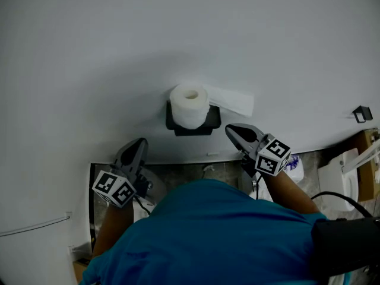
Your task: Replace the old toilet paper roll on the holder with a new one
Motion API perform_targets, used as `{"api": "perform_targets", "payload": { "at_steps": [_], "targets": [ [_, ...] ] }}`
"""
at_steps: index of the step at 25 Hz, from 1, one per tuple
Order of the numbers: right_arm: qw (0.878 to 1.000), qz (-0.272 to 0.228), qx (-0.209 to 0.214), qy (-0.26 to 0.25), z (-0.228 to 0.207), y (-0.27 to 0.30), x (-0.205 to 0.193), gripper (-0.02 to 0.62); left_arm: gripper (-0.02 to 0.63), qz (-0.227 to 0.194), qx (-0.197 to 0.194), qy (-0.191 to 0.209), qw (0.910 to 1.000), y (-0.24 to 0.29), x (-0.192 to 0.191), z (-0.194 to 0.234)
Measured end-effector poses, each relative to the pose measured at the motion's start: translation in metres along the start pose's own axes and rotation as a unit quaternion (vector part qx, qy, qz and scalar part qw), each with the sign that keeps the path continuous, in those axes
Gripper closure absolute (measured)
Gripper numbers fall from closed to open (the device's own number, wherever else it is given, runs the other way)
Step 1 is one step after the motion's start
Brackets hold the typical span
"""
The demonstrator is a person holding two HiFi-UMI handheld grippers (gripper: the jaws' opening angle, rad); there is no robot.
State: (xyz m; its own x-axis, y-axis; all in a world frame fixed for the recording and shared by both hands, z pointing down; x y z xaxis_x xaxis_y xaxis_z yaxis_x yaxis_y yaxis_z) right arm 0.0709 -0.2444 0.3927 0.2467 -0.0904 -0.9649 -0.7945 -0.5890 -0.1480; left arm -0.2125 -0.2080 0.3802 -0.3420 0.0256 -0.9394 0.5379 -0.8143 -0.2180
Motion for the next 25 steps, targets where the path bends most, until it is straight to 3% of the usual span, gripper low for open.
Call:
{"api": "perform_targets", "payload": {
  "at_steps": [7,25],
  "targets": [
    [1.000,0.013,0.002,-0.018,0.003,0.000,0.000,0.594,0.597,0.000,-0.025,0.010,0.9997,0.005,-0.001,-0.010],
    [1.000,0.019,0.011,-0.019,0.006,-0.001,-0.005,0.594,0.597,0.018,-0.028,0.001,0.9994,0.008,-0.009,-0.018]
  ]
}}
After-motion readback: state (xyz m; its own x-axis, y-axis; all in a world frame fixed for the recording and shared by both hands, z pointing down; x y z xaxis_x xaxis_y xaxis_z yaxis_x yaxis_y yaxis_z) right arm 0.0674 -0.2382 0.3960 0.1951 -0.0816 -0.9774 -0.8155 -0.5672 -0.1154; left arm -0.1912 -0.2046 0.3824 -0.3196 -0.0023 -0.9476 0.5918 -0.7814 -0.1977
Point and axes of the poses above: the fingertips, and each gripper's own axes: y forward along the fingers, z to its left, x out of its top, the point moved 3 cm from there along -y, backward along the fingers, and after that the axes turned 12 degrees about -z, right-handed, at the moved point
